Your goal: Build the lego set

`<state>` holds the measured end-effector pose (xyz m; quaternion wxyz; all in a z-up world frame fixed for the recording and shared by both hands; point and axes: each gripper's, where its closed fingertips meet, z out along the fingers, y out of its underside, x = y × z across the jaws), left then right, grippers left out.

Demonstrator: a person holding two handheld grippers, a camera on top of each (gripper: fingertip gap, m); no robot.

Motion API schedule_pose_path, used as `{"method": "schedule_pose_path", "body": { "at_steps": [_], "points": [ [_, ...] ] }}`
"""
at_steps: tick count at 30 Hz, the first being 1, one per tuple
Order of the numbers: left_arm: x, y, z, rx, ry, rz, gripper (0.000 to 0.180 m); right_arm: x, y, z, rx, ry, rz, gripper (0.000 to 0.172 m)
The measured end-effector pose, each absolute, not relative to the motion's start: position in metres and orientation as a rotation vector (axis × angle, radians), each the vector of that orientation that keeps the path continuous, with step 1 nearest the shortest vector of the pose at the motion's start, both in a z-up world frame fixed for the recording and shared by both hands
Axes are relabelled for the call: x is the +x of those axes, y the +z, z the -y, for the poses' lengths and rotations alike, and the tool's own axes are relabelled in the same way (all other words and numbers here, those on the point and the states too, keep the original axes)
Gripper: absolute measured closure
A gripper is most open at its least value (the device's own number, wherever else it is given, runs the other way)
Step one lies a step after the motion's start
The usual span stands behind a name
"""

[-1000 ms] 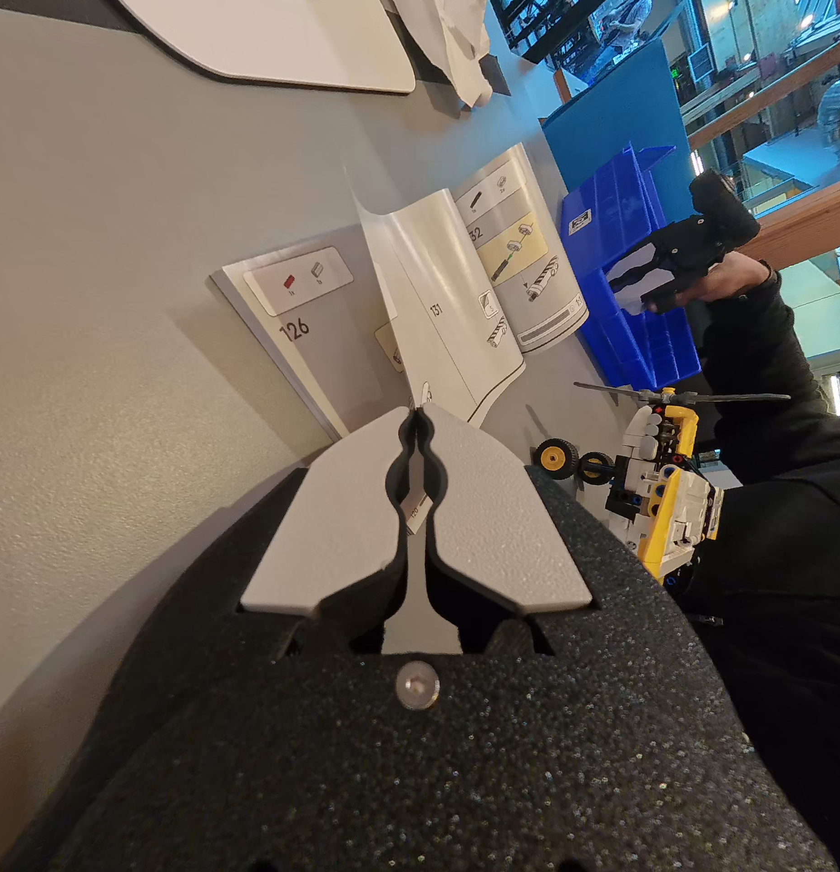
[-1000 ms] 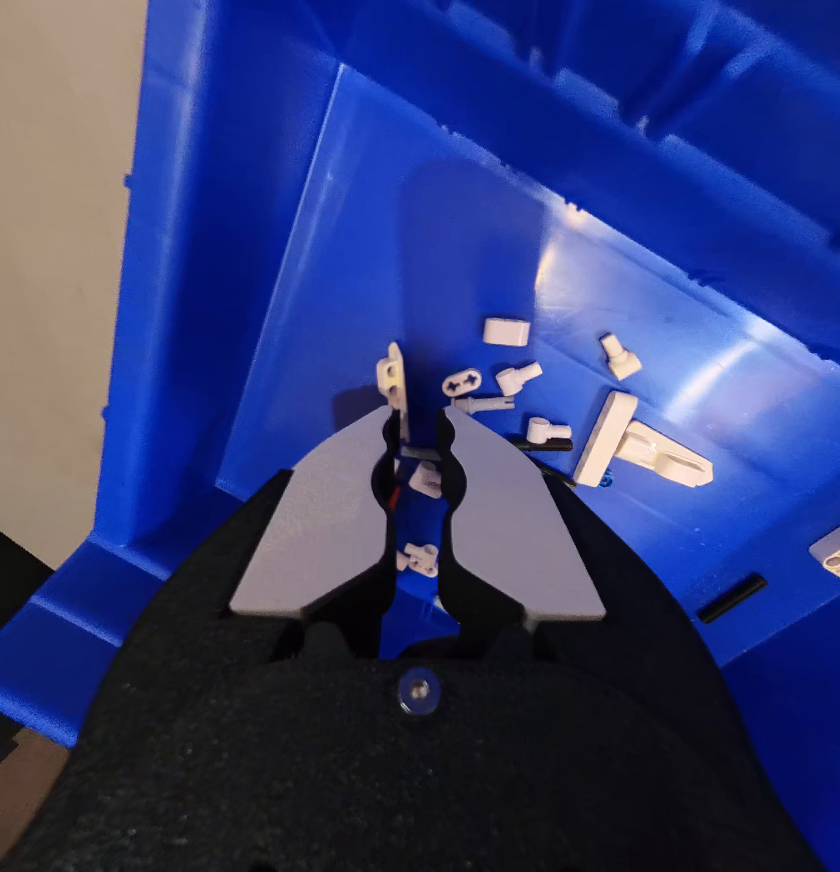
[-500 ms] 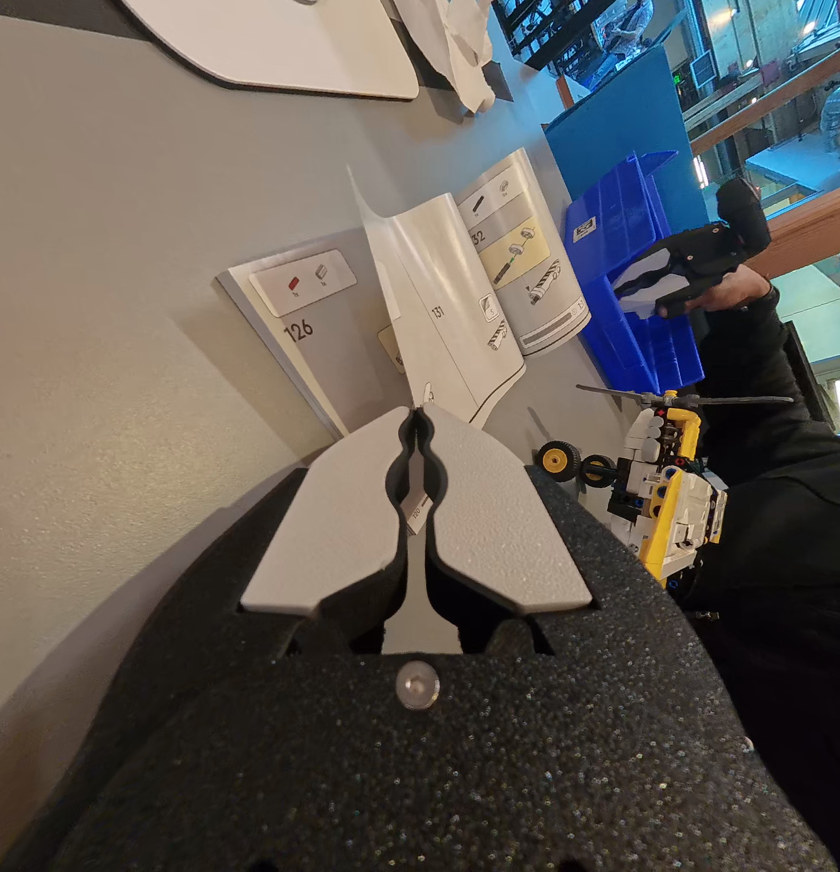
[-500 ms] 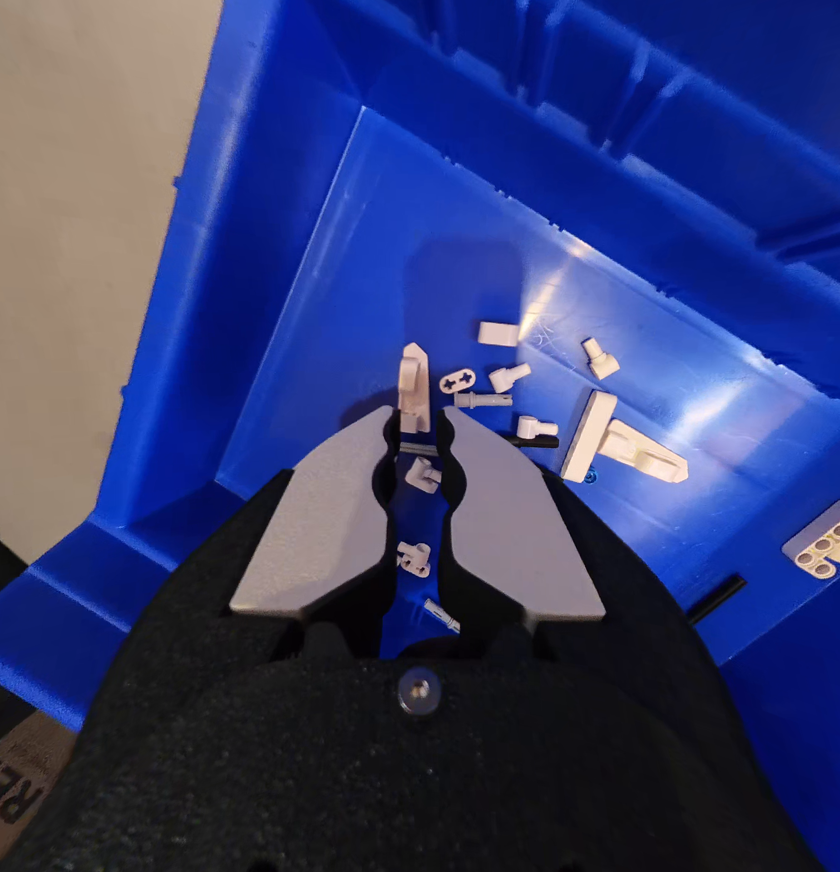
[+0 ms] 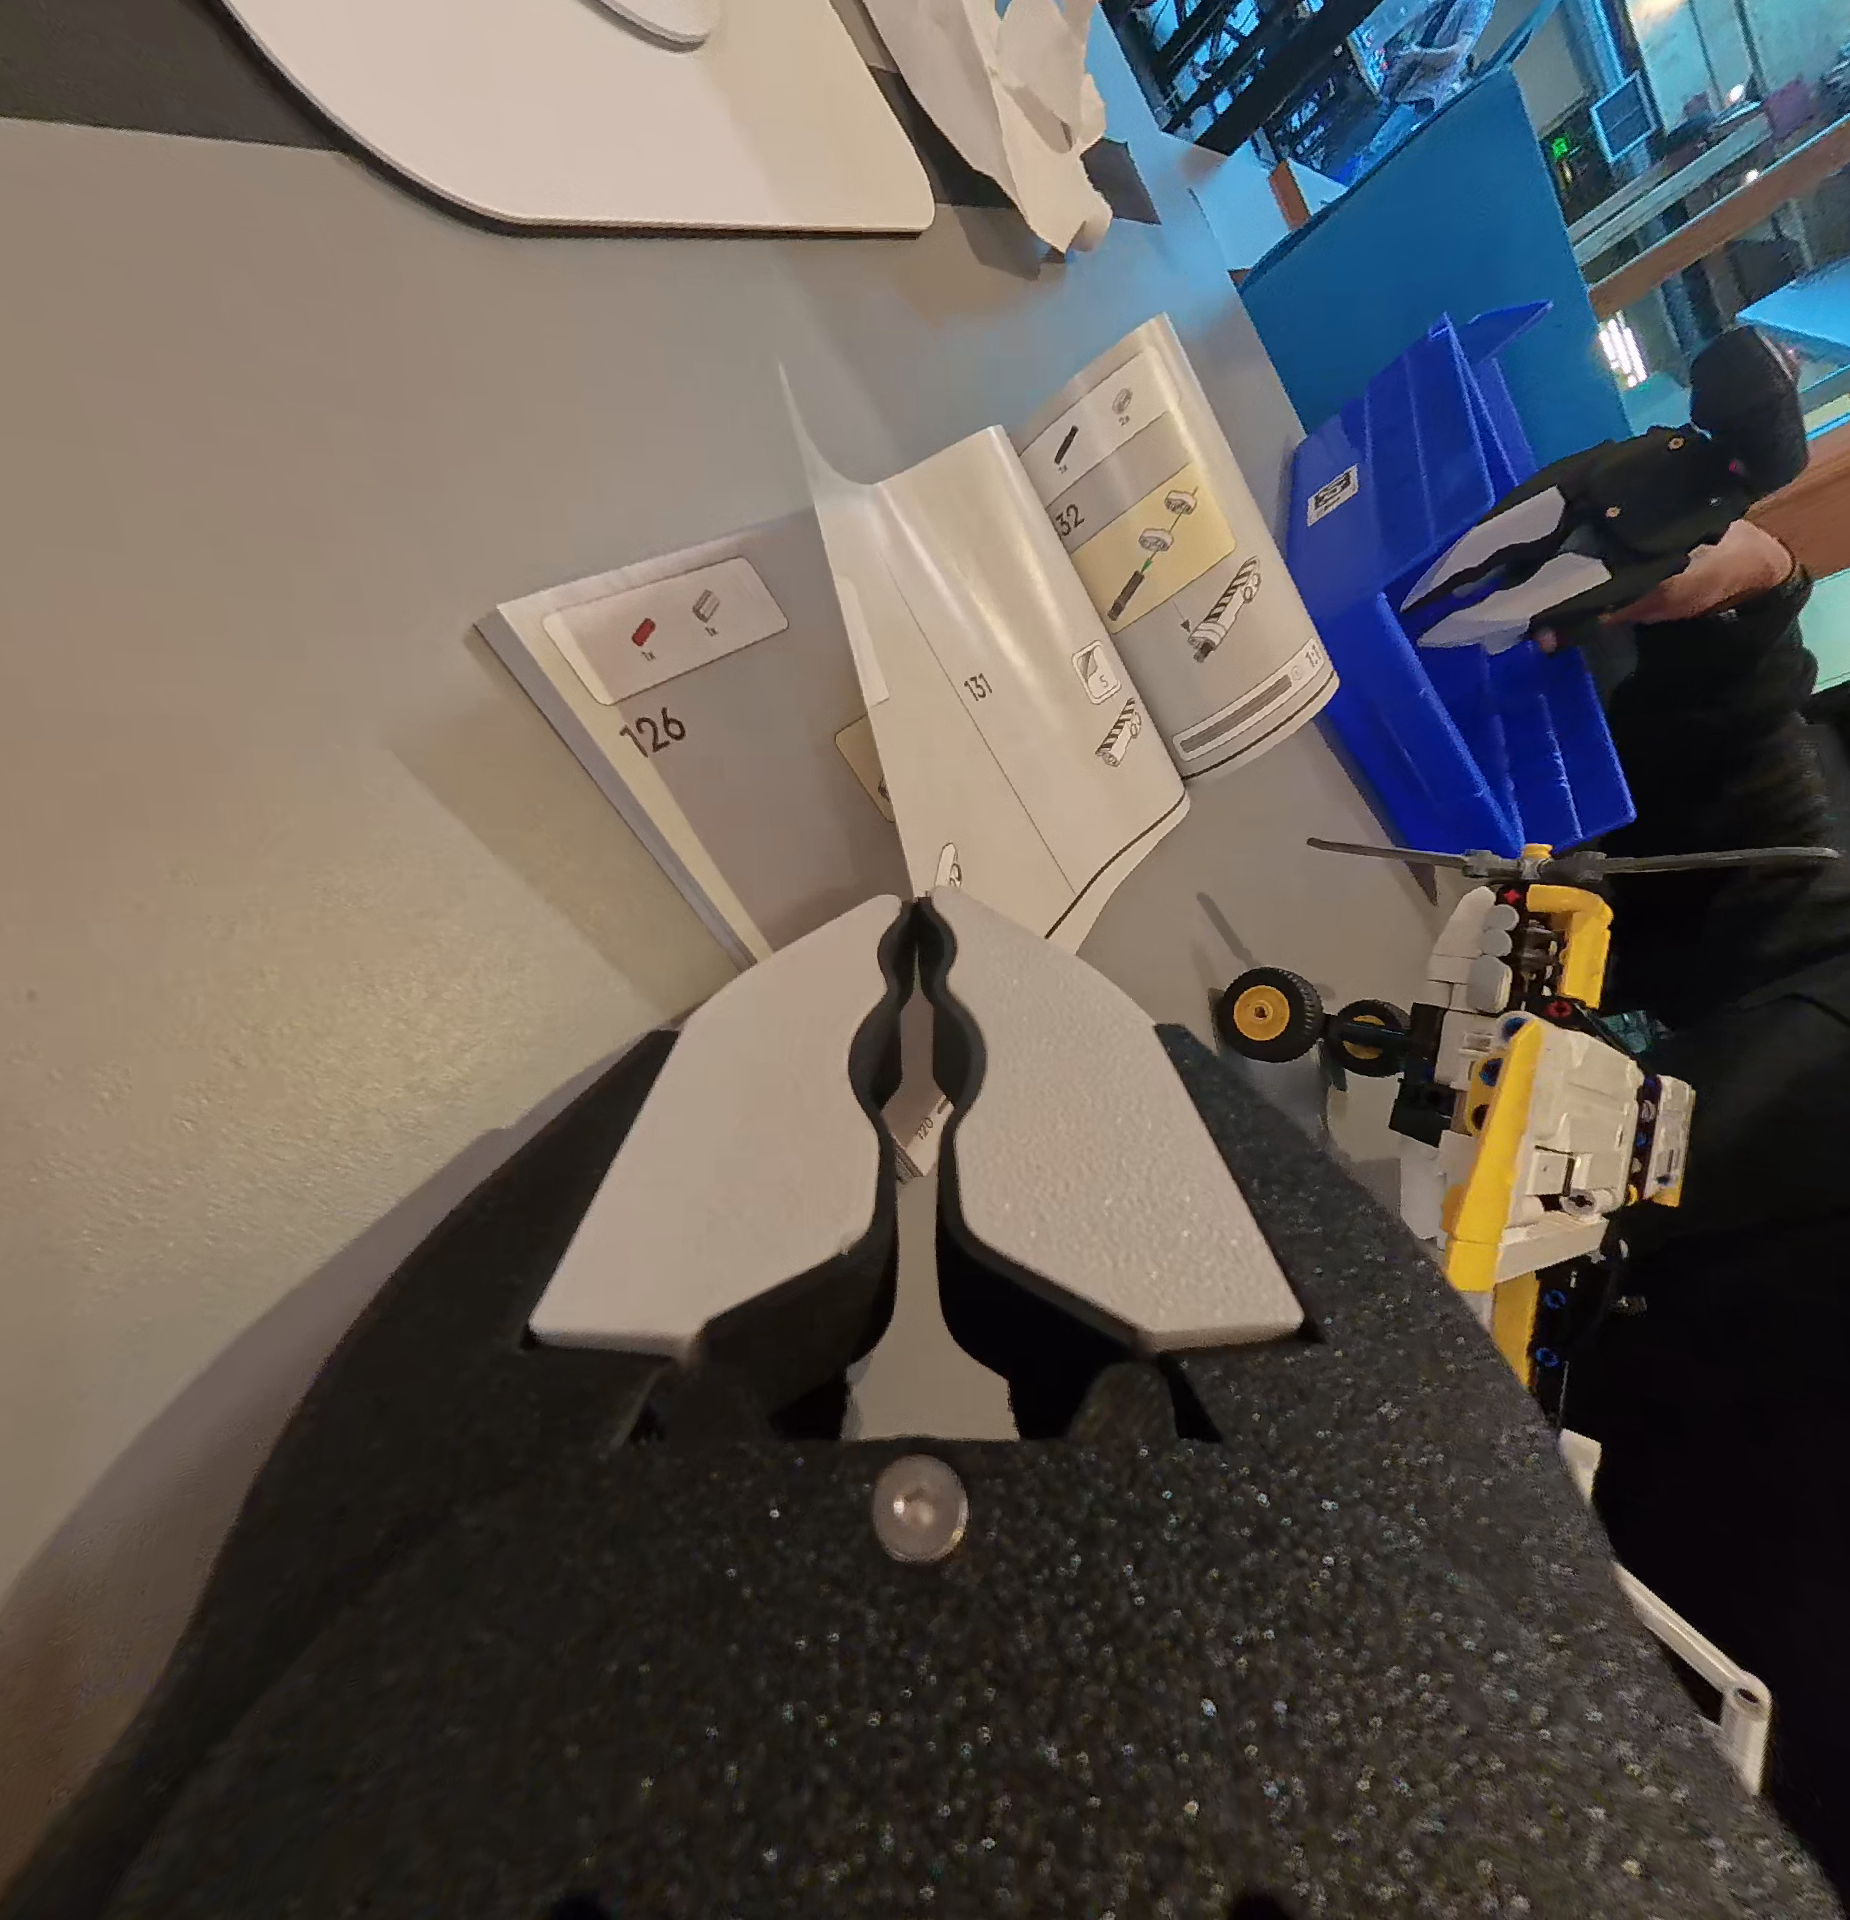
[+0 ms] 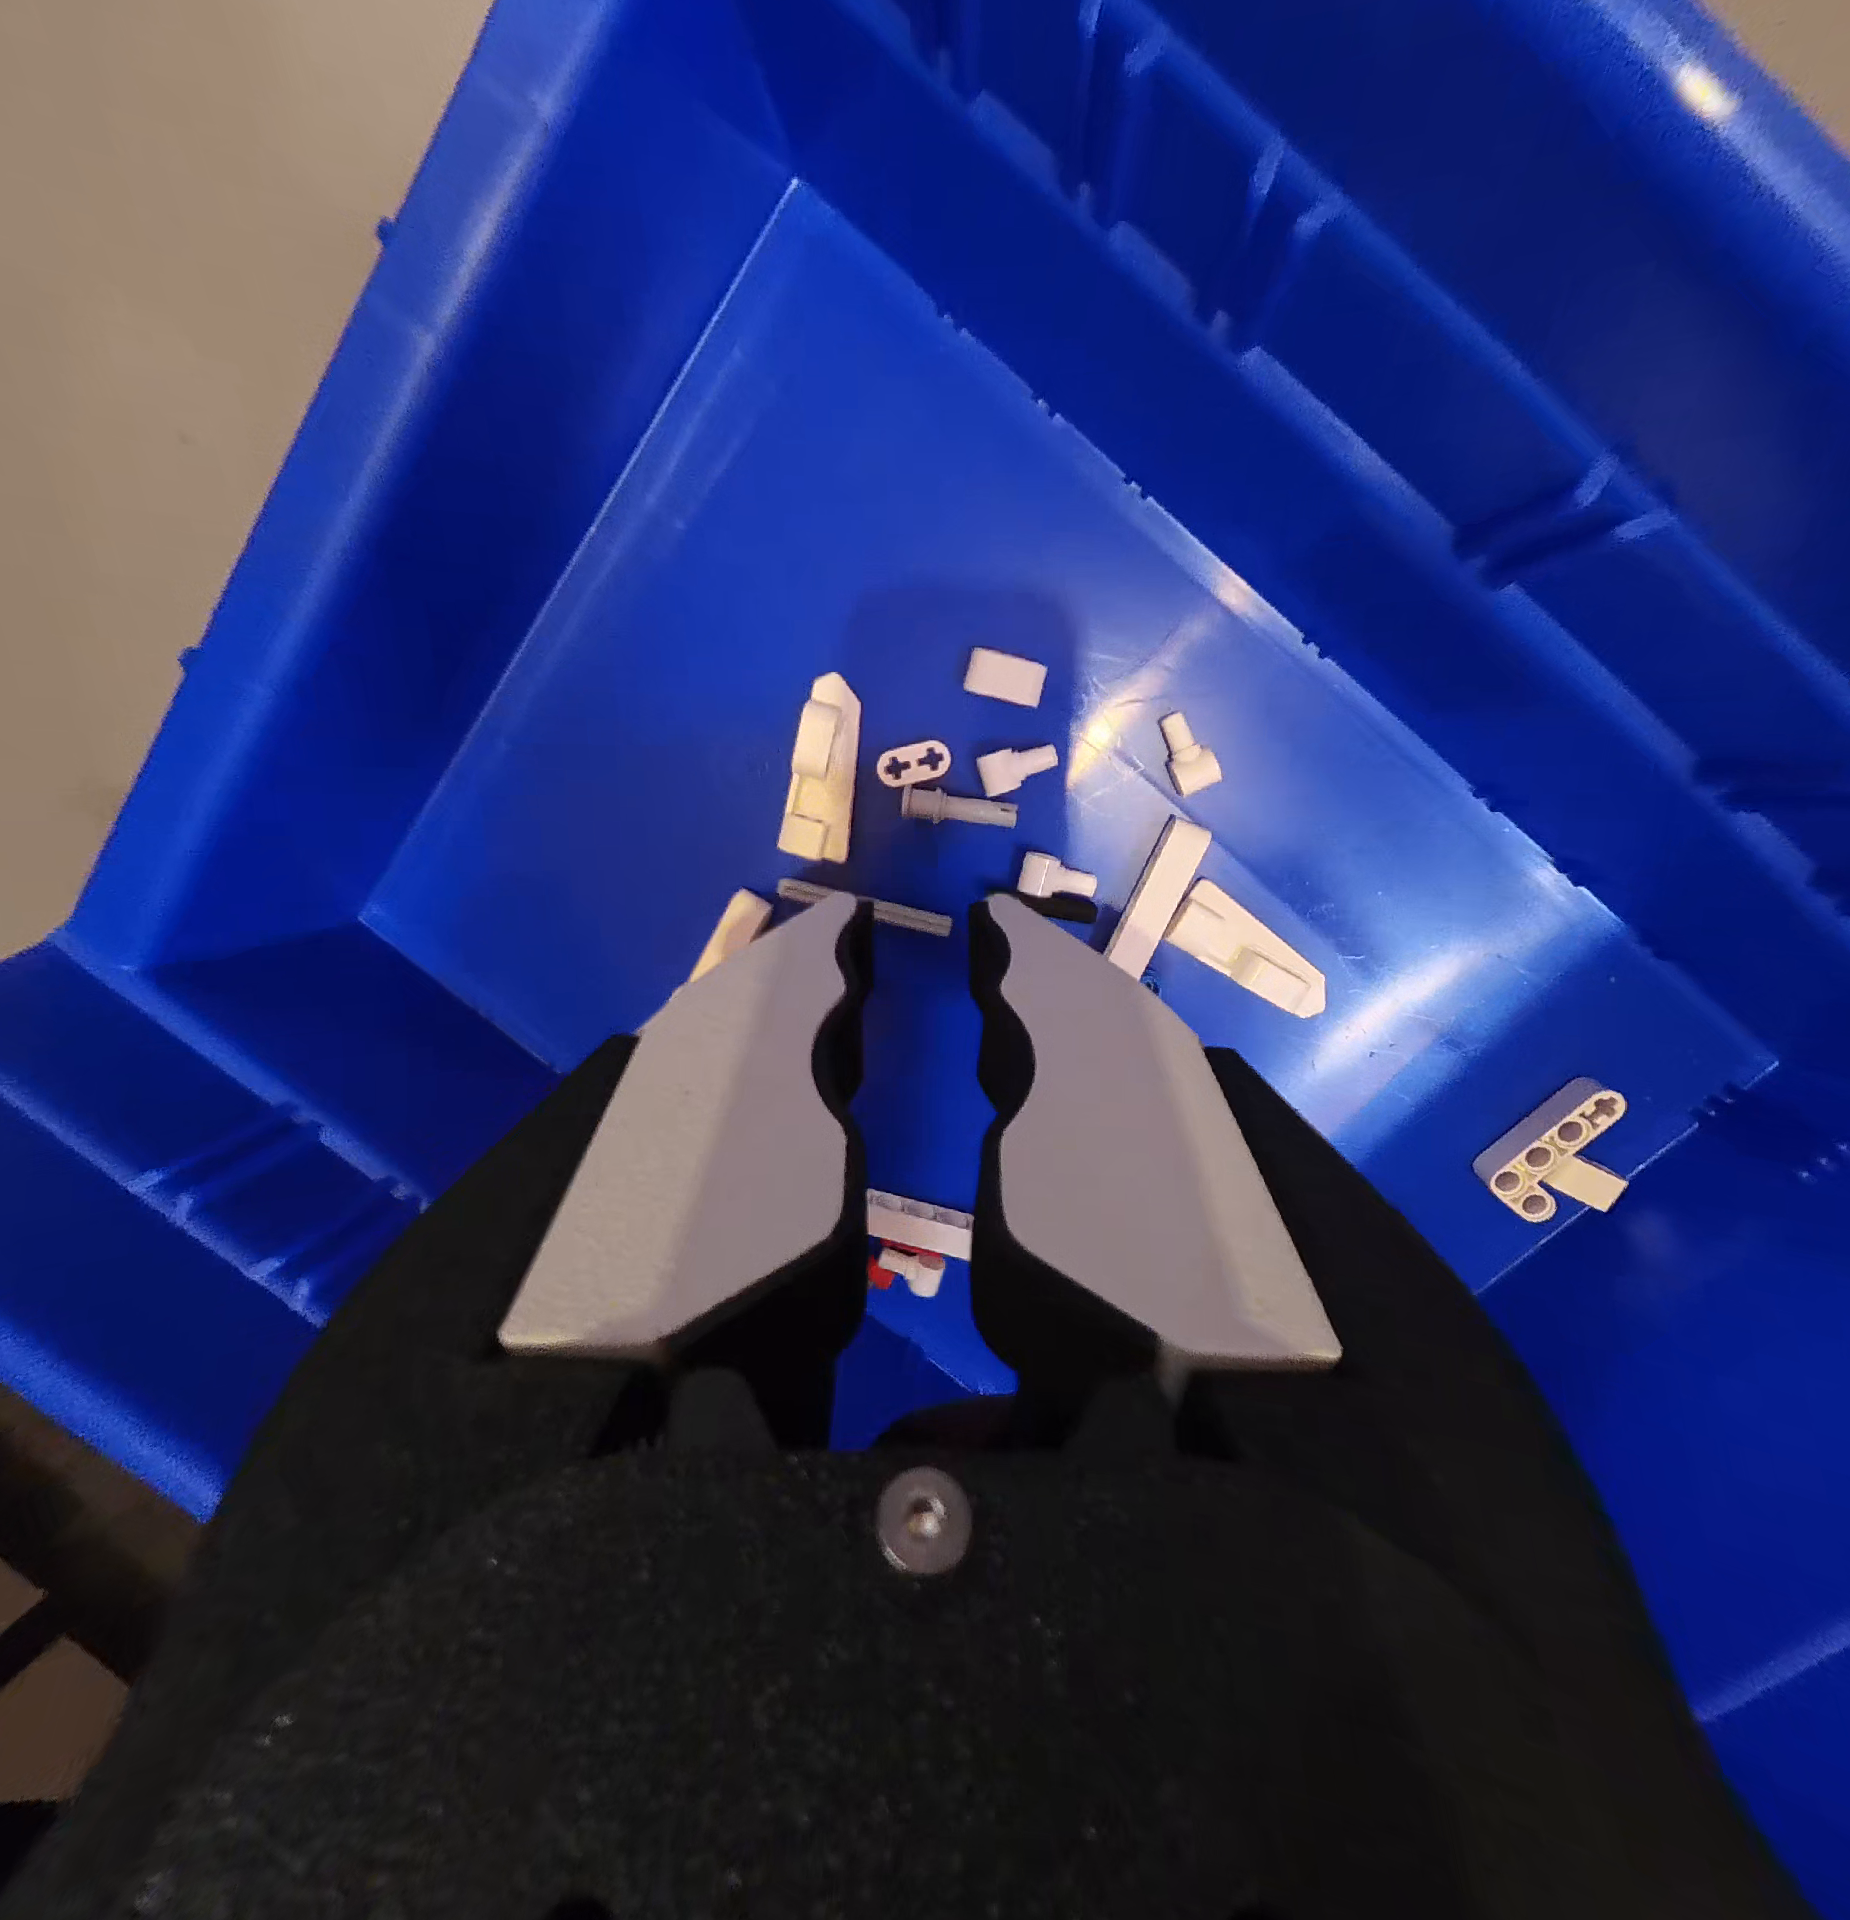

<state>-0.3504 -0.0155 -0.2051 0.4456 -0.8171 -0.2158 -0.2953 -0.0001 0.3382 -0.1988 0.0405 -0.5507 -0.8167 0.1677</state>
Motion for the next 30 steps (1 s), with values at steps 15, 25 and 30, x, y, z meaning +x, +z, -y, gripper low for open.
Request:
{"method": "schedule_pose_path", "body": {
  "at_steps": [15, 25, 30],
  "points": [
    [-0.354, -0.206, 0.015, -2.024, -0.633, 0.549, 0.18, 0.005, -0.23, -0.311, -1.638, 0.451, 2.613, 0.14],
    [-0.352, -0.206, 0.016, -2.03, -0.622, 0.533, 0.18, 0.002, -0.233, -0.308, -1.601, 0.187, 2.581, 0.156],
    [-0.351, -0.205, 0.016, -2.027, -0.621, 0.525, 0.18, 0.0, -0.226, -0.308, -1.616, 0.143, 2.525, 0.157]
  ]
}}
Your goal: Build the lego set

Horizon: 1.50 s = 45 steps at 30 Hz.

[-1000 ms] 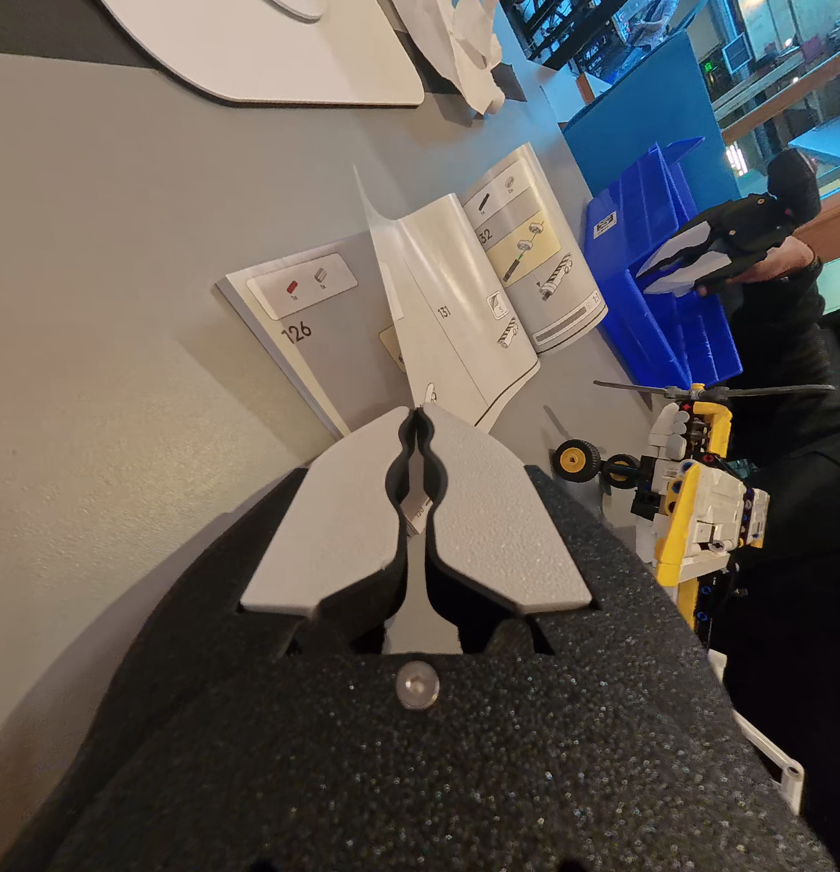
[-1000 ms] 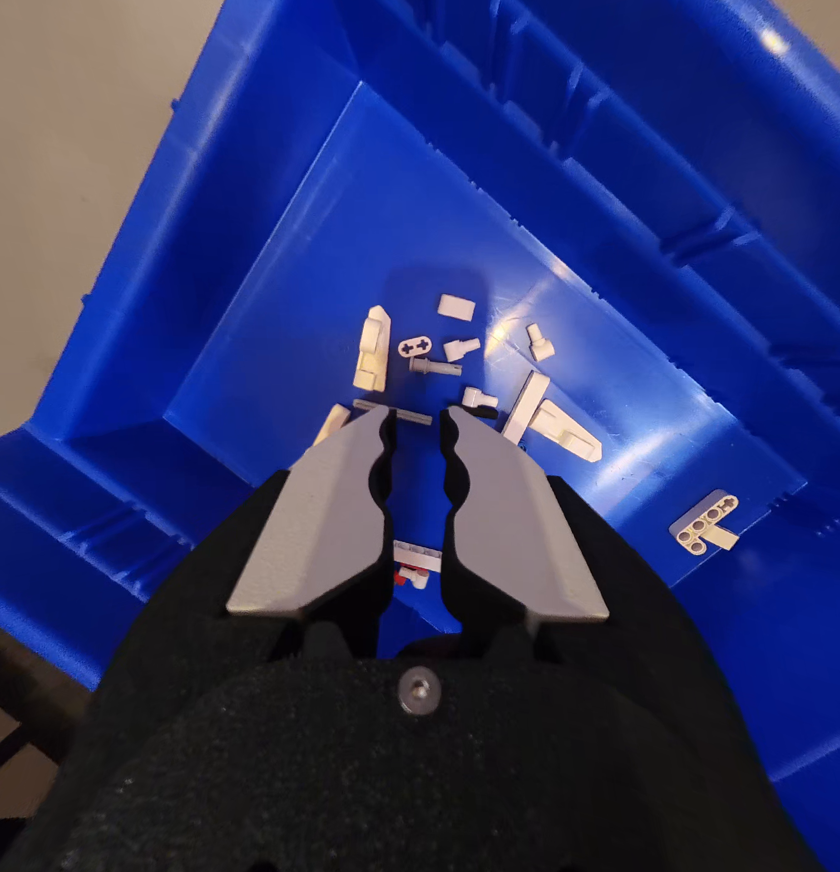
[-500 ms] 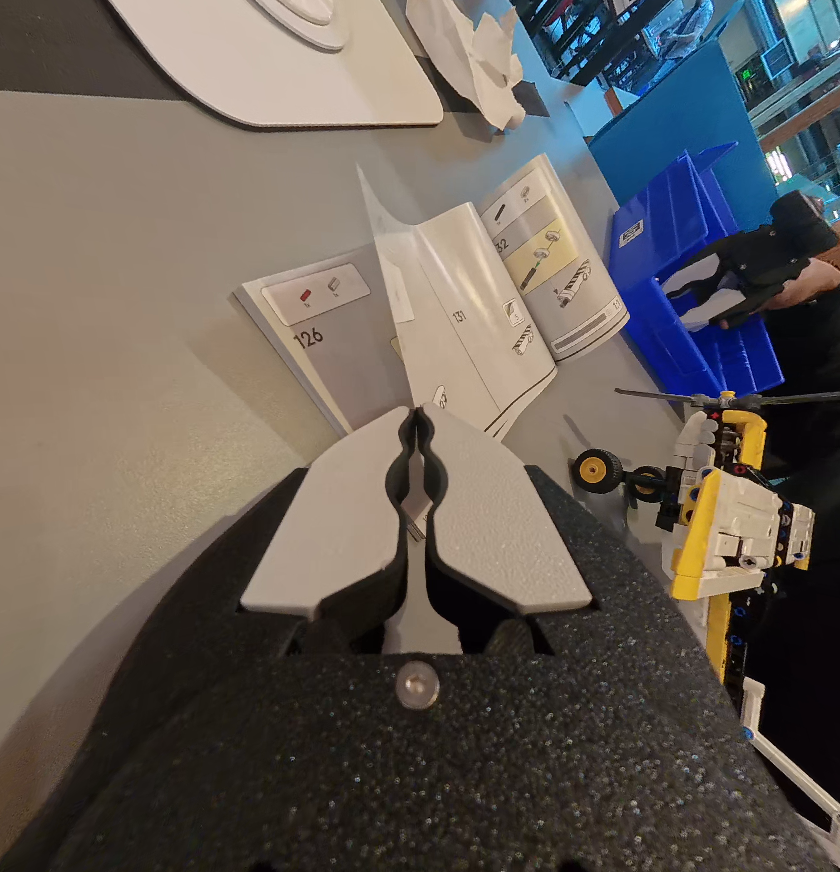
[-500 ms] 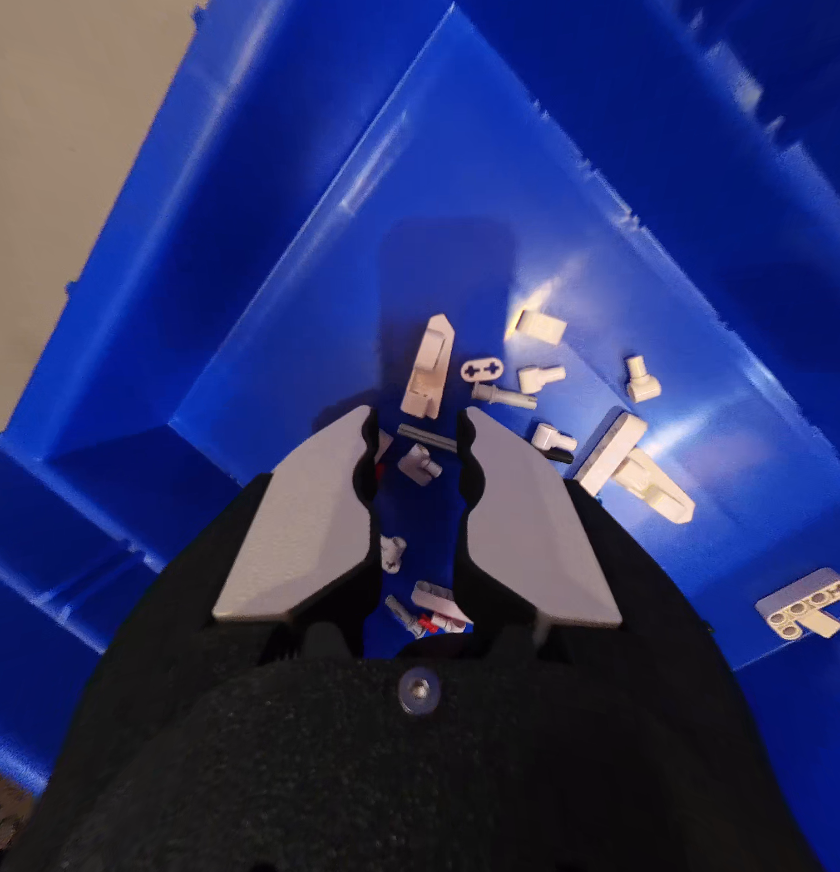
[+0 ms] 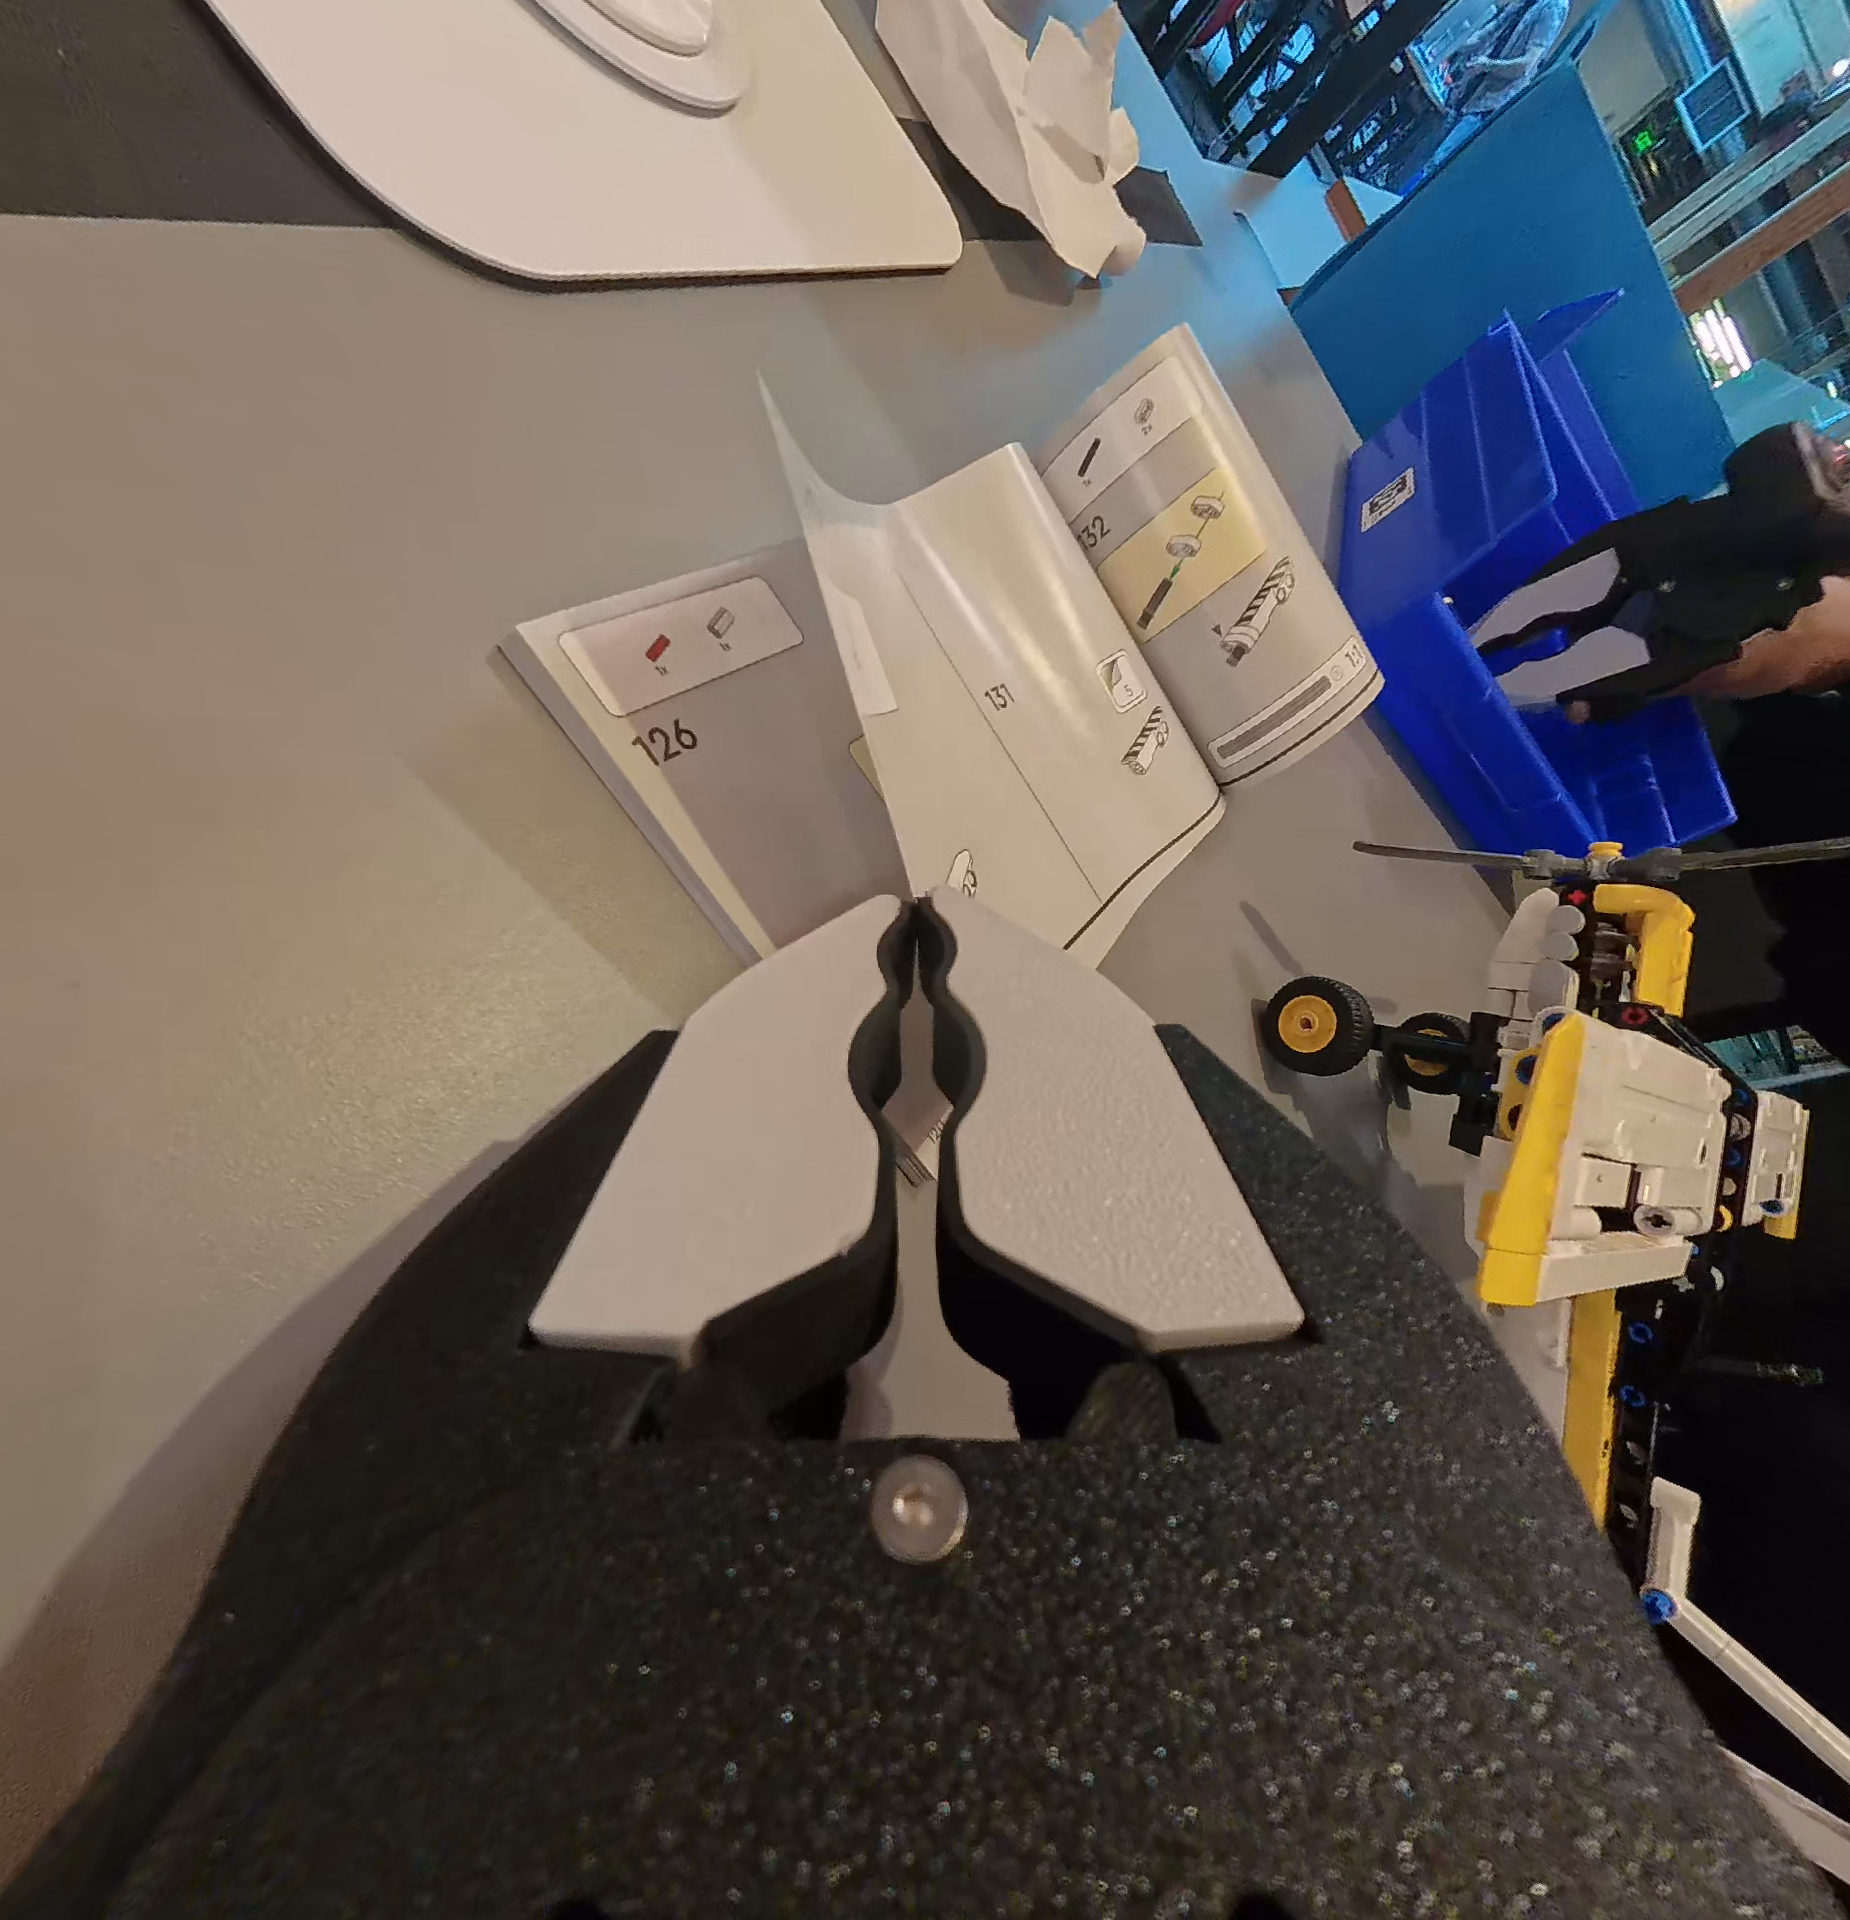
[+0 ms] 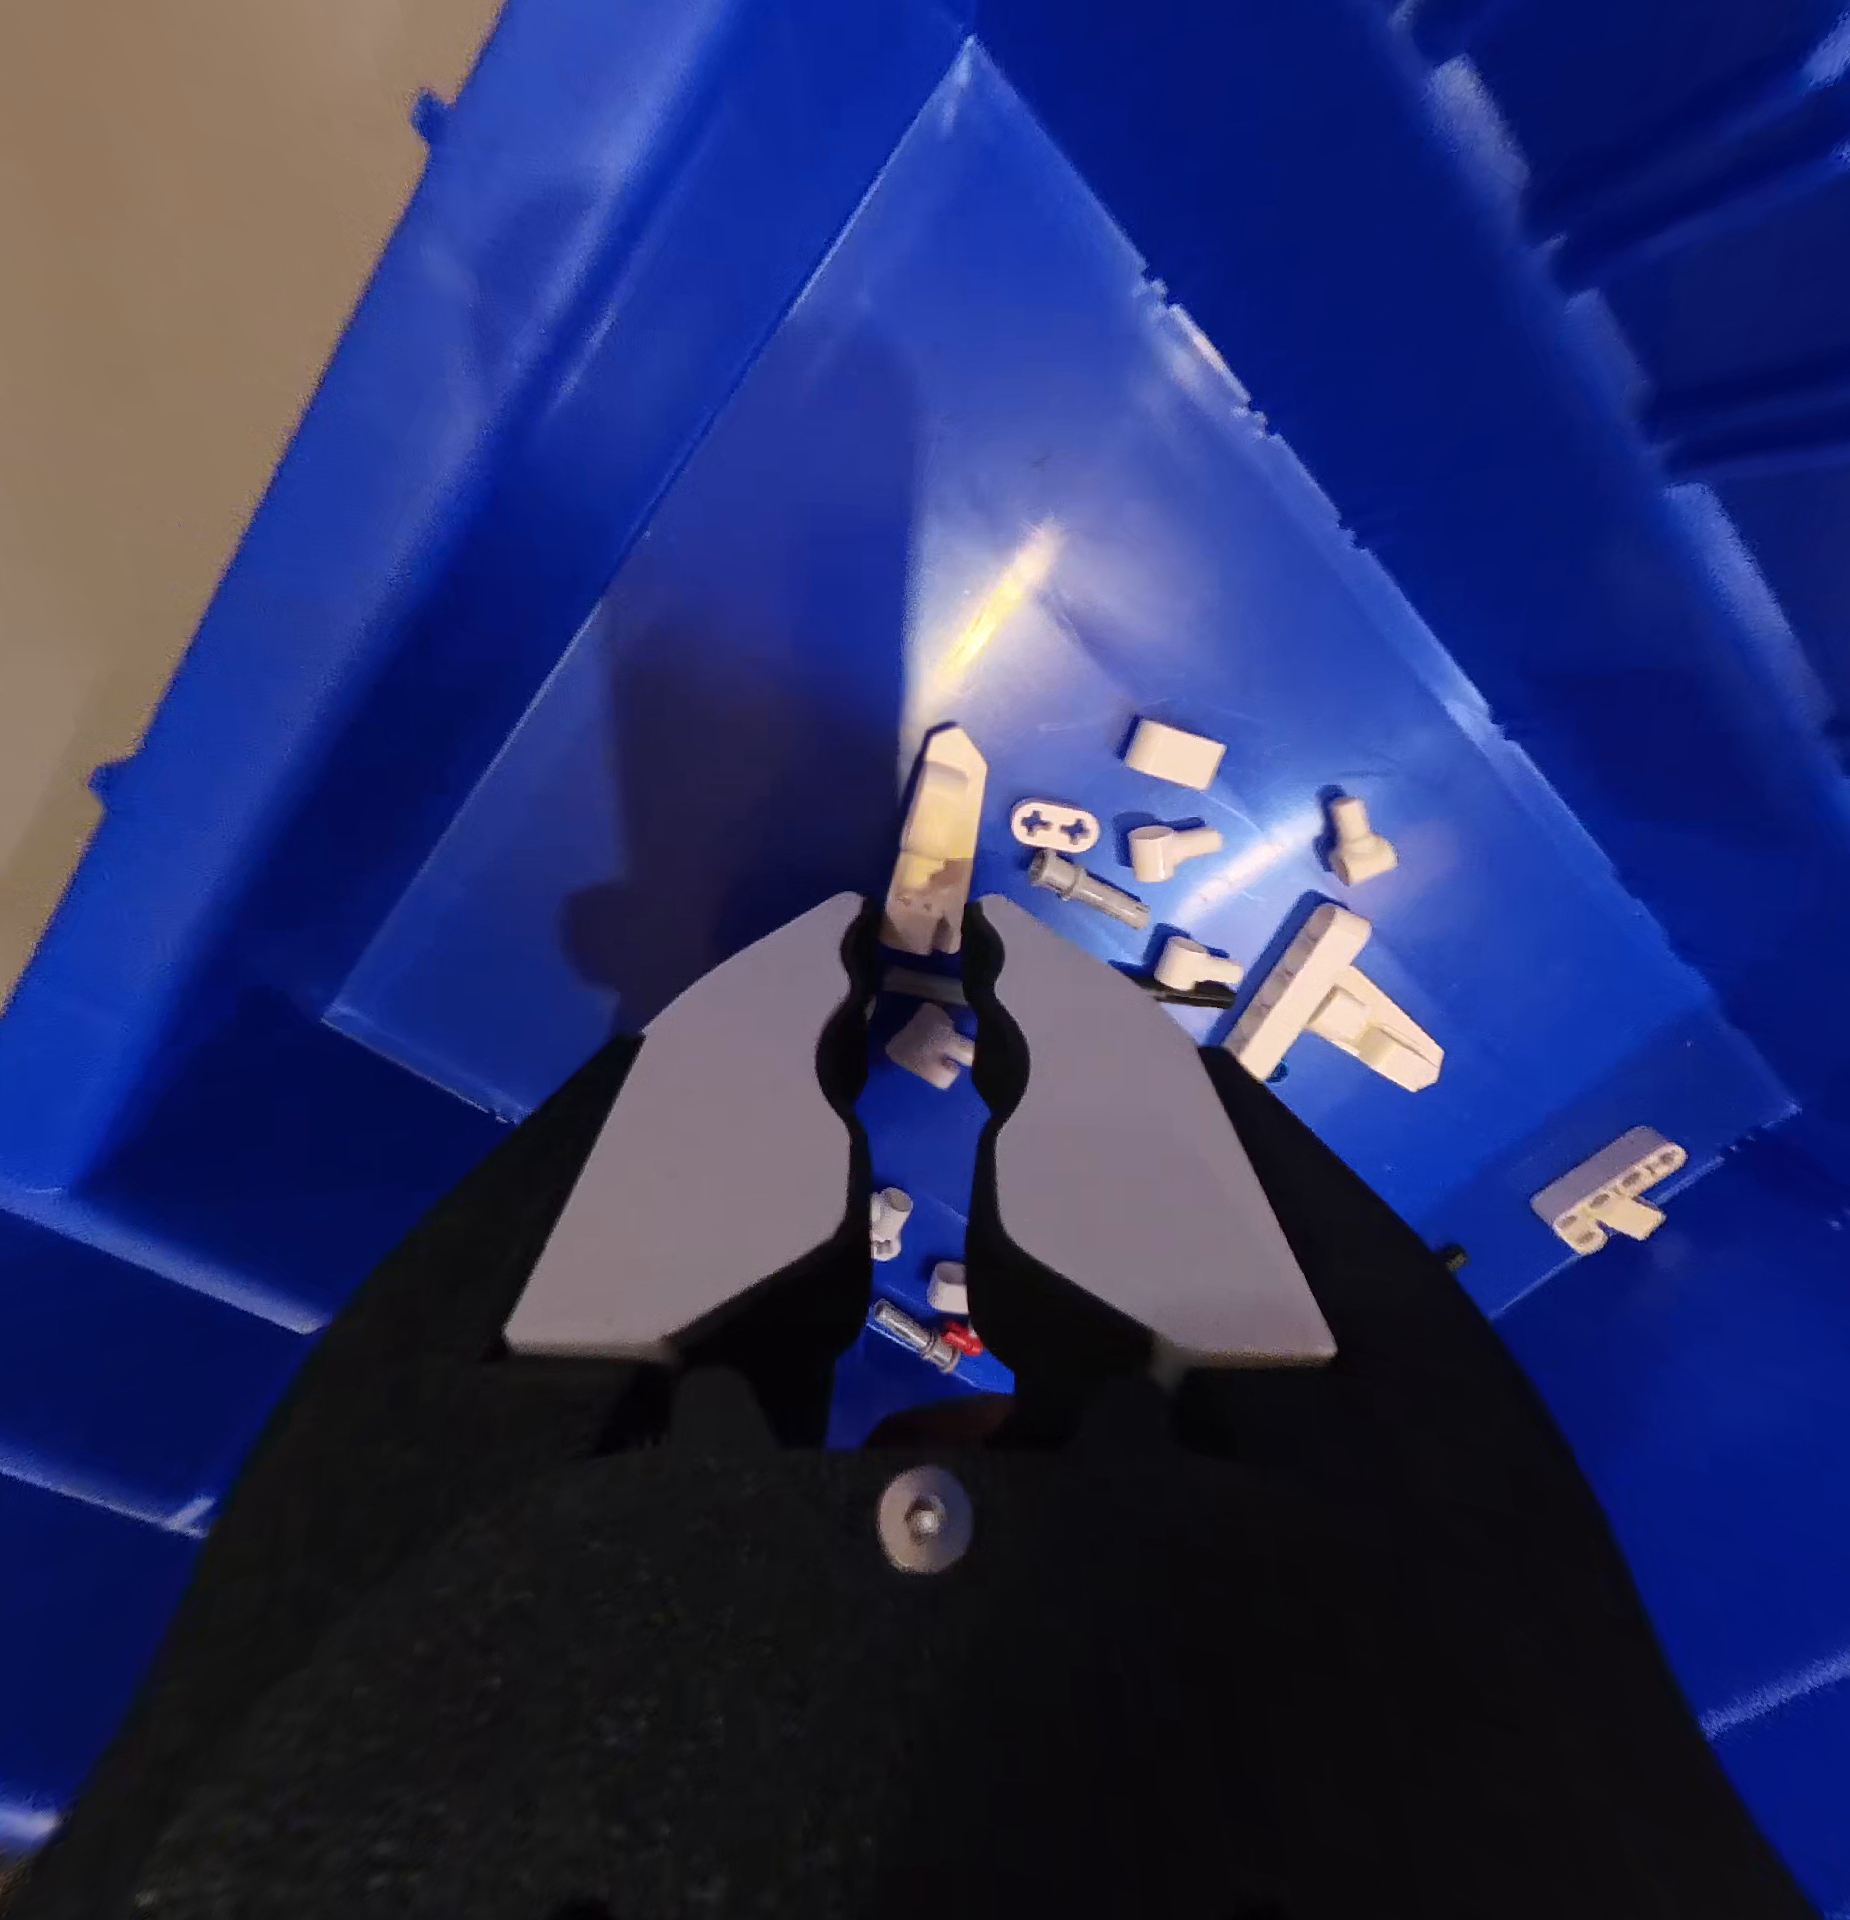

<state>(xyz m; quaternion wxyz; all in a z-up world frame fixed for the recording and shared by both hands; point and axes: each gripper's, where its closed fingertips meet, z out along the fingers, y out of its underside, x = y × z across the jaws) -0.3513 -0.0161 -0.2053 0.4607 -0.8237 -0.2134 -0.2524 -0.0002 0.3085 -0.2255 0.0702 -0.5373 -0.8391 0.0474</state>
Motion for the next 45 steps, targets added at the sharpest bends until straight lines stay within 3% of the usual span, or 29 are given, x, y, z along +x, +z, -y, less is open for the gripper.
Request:
{"method": "schedule_pose_path", "body": {
  "at_steps": [6, 13, 24, 30, 45],
  "points": [
    [-0.35, -0.205, 0.018, -2.031, -0.591, 0.513, 0.18, -0.016, -0.17, -0.292, -1.595, 0.211, 2.36, 0.157],
    [-0.347, -0.202, 0.022, -2.014, -0.587, 0.498, 0.179, -0.053, -0.125, -0.211, -1.425, 0.331, 2.305, 0.157],
    [-0.352, -0.201, 0.026, -1.988, -0.57, 0.542, 0.178, -0.12, -0.196, -0.125, -1.43, 0.506, 2.275, 0.157],
    [-0.349, -0.204, 0.024, -2.01, -0.594, 0.534, 0.177, -0.119, -0.232, -0.134, -1.421, 0.326, 2.351, 0.157],
    [-0.349, -0.205, 0.023, -2.016, -0.597, 0.529, 0.173, -0.118, -0.234, -0.128, -1.478, 0.605, 2.262, 0.156]
  ]
}}
